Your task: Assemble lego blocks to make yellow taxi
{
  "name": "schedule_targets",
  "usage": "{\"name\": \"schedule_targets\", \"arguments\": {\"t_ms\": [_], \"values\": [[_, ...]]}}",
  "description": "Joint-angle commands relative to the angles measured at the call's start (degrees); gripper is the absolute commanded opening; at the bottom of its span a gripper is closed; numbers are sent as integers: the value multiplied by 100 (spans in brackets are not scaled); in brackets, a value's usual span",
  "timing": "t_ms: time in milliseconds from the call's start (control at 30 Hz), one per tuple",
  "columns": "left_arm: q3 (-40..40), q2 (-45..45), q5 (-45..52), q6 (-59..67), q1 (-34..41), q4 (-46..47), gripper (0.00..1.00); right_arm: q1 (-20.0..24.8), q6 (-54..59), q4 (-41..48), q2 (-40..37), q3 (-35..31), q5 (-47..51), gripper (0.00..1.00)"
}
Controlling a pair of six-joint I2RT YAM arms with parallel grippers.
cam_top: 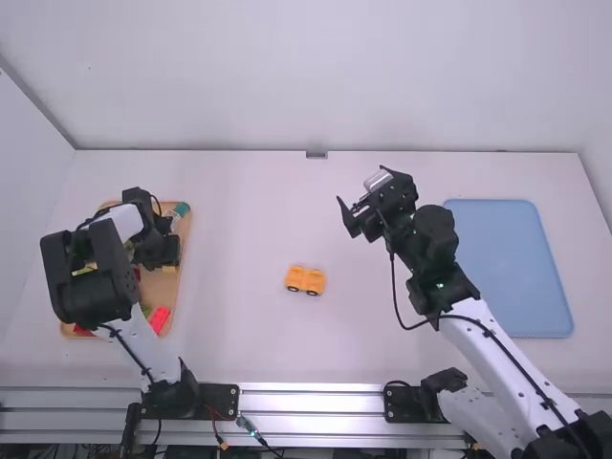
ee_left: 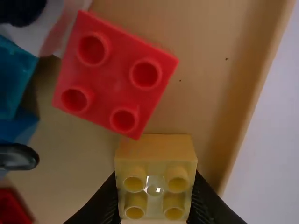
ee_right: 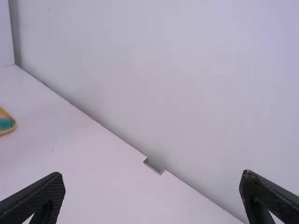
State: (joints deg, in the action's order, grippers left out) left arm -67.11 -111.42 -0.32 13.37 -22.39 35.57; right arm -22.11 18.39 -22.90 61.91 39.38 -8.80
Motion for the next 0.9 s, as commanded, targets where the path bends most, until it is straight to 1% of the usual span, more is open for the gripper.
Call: {"name": "schedule_targets", "arguments": {"t_ms": [0, 133, 233, 367, 467, 600, 633, 733, 833, 867], "values": [[-59, 63, -120, 17, 9, 61, 18, 9, -11, -9, -7, 149, 9, 99], [-472, 63, -116, 17, 72, 431, 11, 2, -7, 9, -7, 149, 136, 99], [-922, 96, -74, 68, 214, 752, 10, 0, 2, 85, -7, 149, 133, 99], [-1165, 247, -79, 507, 570, 785, 9, 90, -22, 184, -7, 146, 118, 99], [-1215, 420, -74, 994, 1027, 745, 8, 188, -59, 278, -7, 146, 111, 99], [-1211, 645, -55, 1886, 1751, 931, 9, 302, -208, 317, -7, 146, 111, 99], [-1211, 713, -72, 2288, 2055, 1025, 9, 341, -205, 348, -7, 146, 111, 99], [-1211, 761, -57, 3123, 2662, 1075, 9, 387, -205, 407, -7, 146, 114, 99], [-1180, 761, -50, 3849, 3126, 1167, 11, 385, -205, 461, -7, 146, 114, 99], [-1132, 761, 42, 4336, 3386, 1252, 11, 385, -166, 498, -7, 146, 116, 99]]}}
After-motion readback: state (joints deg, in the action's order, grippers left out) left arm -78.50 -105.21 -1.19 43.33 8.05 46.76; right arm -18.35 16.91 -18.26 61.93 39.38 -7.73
